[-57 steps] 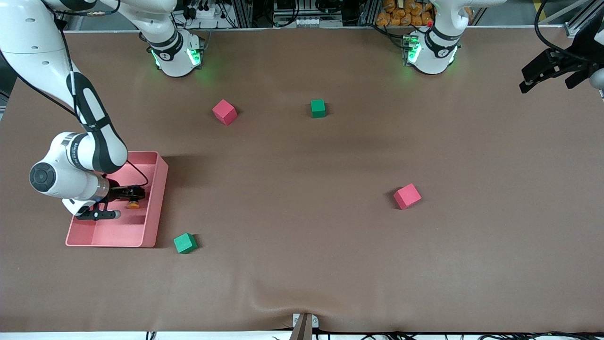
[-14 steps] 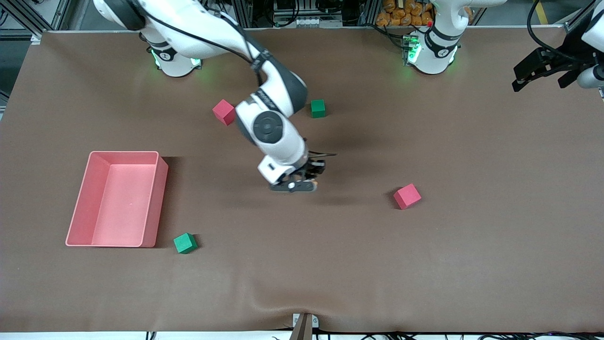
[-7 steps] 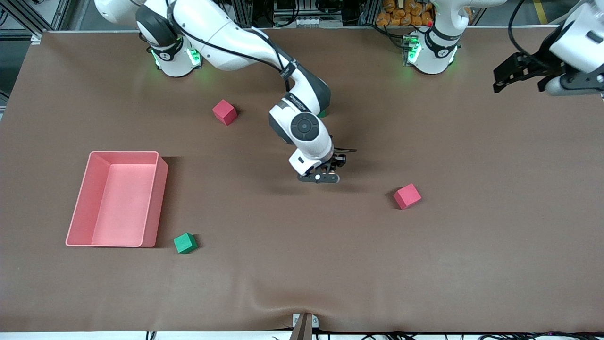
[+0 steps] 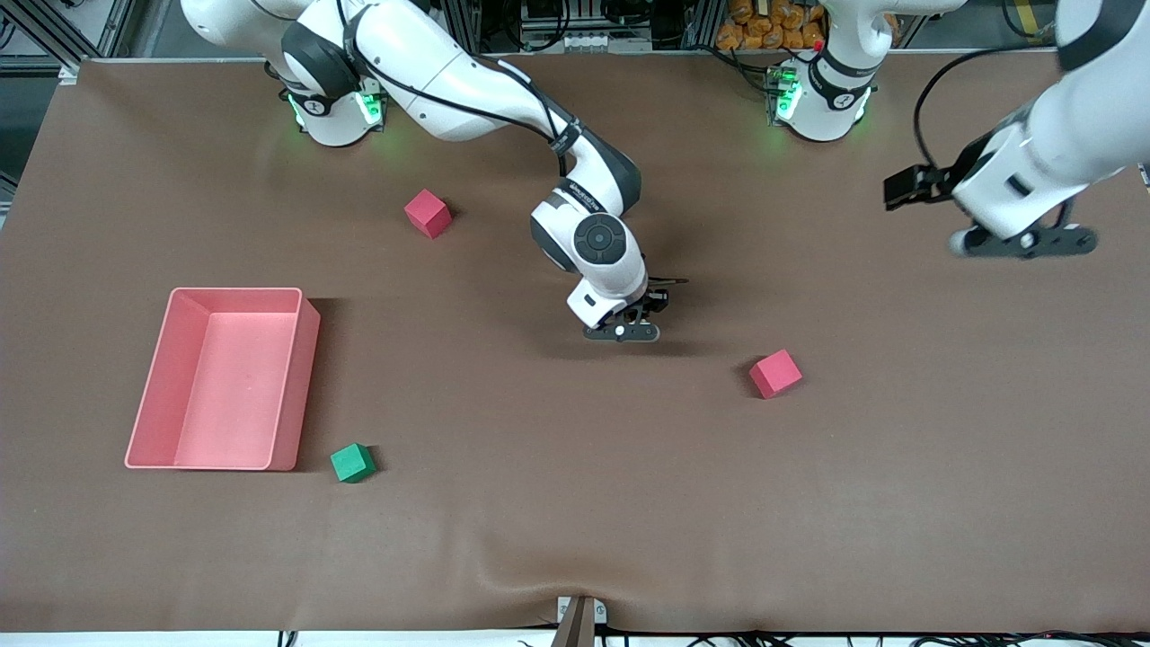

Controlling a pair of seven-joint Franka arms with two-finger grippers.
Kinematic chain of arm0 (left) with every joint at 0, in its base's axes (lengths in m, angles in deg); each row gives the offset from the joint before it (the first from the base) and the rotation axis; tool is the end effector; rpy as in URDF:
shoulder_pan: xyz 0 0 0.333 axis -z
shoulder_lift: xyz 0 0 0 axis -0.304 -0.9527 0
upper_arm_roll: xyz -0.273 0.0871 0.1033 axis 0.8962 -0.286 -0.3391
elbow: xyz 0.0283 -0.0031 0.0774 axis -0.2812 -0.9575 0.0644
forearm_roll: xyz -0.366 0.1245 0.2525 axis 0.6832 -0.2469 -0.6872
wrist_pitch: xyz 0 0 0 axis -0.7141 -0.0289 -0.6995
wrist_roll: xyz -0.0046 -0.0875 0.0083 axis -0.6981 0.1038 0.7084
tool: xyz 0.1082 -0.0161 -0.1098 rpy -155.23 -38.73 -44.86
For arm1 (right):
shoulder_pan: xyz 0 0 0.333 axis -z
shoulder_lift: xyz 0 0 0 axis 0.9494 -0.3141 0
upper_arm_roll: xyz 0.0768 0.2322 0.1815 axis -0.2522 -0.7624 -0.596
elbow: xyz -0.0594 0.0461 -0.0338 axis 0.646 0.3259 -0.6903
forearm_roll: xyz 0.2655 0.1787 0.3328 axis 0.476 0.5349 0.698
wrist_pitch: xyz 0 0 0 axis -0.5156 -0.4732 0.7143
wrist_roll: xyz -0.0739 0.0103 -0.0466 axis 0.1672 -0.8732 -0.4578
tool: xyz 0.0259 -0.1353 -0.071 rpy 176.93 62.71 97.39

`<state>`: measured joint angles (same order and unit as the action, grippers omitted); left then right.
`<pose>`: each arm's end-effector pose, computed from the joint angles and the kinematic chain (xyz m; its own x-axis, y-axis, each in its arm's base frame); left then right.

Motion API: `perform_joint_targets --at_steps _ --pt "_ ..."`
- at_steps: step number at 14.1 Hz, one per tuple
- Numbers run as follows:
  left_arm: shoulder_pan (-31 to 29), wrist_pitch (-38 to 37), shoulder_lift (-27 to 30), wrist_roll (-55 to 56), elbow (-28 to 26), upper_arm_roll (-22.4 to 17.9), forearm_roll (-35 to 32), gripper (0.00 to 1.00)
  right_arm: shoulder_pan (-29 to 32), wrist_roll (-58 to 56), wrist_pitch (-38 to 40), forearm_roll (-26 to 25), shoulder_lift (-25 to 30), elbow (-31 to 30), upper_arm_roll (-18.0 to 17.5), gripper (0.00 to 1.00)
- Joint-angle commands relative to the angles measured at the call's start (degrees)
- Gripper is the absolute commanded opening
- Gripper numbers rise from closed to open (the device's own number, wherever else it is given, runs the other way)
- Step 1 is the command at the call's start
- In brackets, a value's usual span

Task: Place and upright button with both arms
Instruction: 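Set the button down with the right gripper while the left gripper approaches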

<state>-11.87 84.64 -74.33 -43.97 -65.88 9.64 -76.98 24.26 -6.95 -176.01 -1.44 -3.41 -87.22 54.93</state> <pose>0.5873 -0.1260 0.5102 0.9531 -0.0161 -0.3022 -0.0190 -0.9998 -0.0068 0.5135 0.6468 0.0979 0.9936 -0.0707 -0.0886 -0.0878 -0.9745 -0.2066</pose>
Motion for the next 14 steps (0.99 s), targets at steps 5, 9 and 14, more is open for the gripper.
perform_joint_targets --at_steps 5,9,14 --pt "0.41 -2.12 -7.7 1.7 1.3 0.0 7.3 1.0 -1.08 0.16 -1.01 -3.85 -2.32 2.72 1.27 1.0" --pt "1.55 -1.59 -13.42 2.76 1.65 0.0 13.89 1.0 1.1 0.07 3.45 -3.79 0.74 2.81 1.09 1.0" --pt "3.66 2.26 -18.61 2.85 1.65 0.0 13.89 1.0 7.87 -0.1 21.81 -3.43 9.09 2.9 0.39 1.0"
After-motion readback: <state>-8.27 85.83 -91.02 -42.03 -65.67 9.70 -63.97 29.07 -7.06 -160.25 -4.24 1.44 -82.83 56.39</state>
